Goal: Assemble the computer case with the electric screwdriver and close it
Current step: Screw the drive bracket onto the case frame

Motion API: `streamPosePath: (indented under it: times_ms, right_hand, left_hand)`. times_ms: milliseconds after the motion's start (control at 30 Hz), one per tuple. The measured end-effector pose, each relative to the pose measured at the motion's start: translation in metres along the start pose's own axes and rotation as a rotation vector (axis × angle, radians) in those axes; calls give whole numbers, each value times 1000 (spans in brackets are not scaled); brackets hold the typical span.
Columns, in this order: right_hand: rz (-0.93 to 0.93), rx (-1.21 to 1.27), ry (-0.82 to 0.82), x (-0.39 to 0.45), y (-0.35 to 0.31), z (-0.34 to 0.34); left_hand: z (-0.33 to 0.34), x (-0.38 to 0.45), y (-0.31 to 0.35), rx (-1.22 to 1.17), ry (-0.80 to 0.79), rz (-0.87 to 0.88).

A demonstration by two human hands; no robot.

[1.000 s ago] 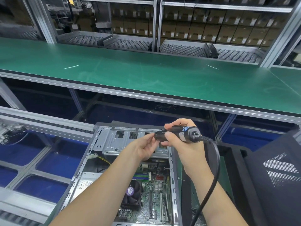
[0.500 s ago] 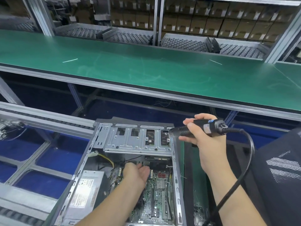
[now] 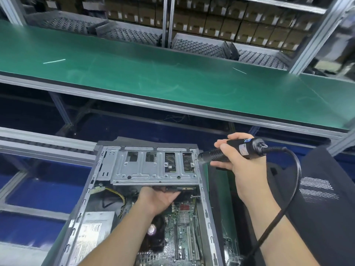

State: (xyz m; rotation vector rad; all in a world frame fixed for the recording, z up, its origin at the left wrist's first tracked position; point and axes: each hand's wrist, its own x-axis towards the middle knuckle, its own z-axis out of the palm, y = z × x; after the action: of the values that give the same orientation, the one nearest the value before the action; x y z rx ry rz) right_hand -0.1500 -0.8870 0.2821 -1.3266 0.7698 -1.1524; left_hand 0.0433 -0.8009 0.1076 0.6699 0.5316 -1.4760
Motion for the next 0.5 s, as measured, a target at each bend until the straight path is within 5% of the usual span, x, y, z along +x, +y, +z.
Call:
streamPosePath:
  times_ms: [300, 500]
  right_hand:
    - [38, -47, 38, 5, 8, 12]
    - [50, -95, 48, 14, 14, 9]
  left_hand:
    - [11, 3, 2, 11, -135, -28]
    - [13, 14, 2, -23, -76, -154]
